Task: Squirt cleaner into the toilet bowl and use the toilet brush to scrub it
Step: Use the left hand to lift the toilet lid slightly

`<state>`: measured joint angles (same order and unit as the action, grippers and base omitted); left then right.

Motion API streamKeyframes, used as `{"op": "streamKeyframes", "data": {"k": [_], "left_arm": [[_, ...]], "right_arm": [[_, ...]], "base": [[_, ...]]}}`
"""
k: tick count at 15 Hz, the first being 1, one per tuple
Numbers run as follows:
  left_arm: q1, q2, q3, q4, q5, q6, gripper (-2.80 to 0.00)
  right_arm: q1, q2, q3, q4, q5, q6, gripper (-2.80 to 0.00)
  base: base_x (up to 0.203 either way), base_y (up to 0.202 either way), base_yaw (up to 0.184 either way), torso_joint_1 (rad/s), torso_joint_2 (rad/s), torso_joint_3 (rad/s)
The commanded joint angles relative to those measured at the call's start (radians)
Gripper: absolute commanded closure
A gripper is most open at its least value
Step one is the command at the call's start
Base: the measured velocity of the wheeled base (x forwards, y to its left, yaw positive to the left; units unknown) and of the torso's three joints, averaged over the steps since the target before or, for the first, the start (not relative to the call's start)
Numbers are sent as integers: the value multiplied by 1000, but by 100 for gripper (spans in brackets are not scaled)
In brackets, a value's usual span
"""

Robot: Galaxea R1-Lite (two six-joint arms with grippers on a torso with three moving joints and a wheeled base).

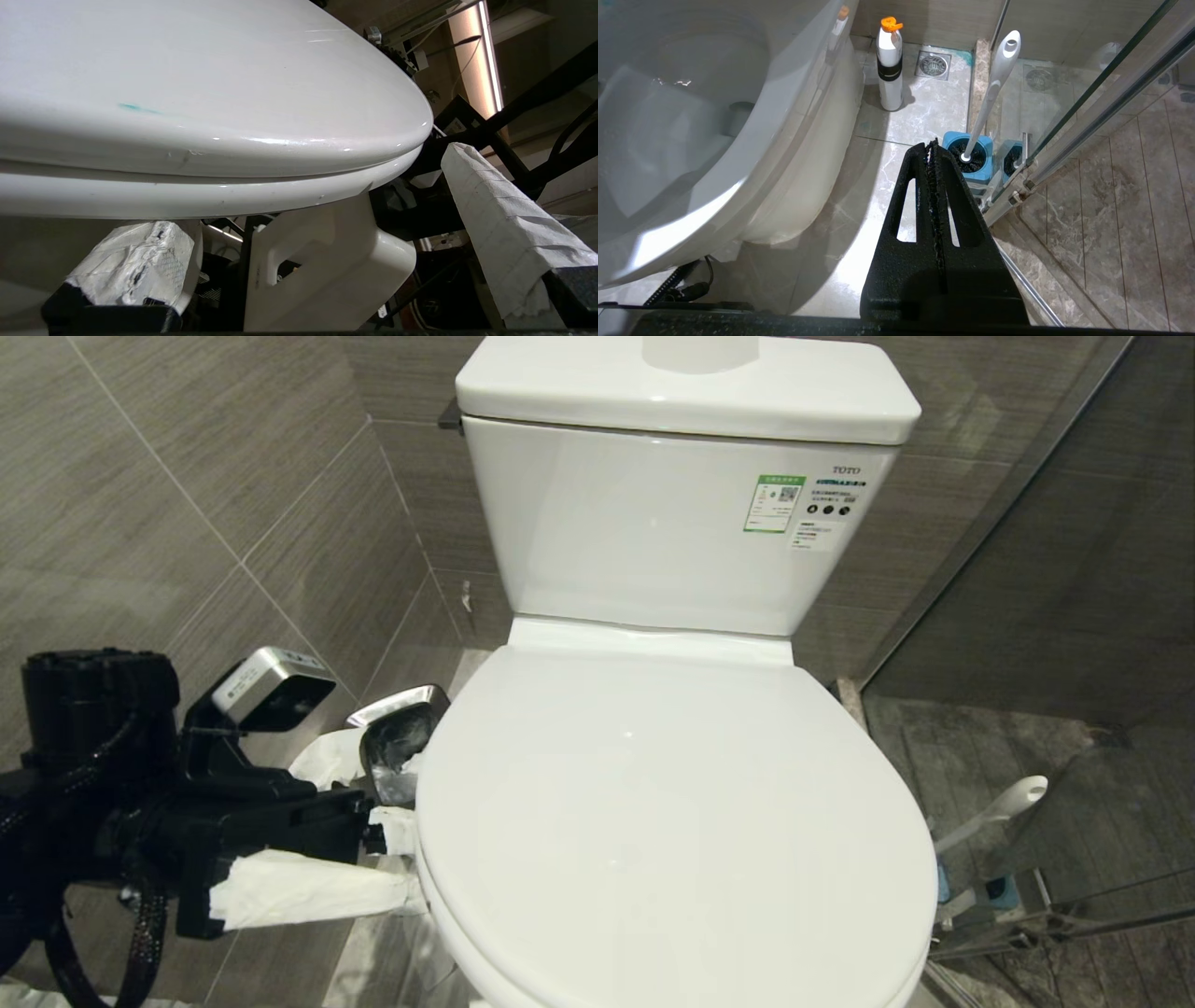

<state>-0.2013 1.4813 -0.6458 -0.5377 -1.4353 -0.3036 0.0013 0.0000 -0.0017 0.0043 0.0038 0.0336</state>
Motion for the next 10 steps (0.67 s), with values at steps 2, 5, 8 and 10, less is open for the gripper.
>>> {"op": "streamKeyframes", "data": {"k": [2,5,8,10], "left_arm": [[2,-13,-69,-4,-7,-29,-280],[8,-18,-83,-4,-7,-45,-280],[16,-14,-116,-5,-7,-46,-280],[27,-4,-157,-4,-7,-47,-280]], "right_arm": [[0,2,0,0,1,0,0],[0,0,0,0,1,0,0],[0,1,0,0,1,0,0],[0,1,0,0,1,0,0]], "base": [[0,0,0,0,0,0],[0,0,0,0,0,0],[0,0,0,0,0,0],[0,0,0,0,0,0]]}}
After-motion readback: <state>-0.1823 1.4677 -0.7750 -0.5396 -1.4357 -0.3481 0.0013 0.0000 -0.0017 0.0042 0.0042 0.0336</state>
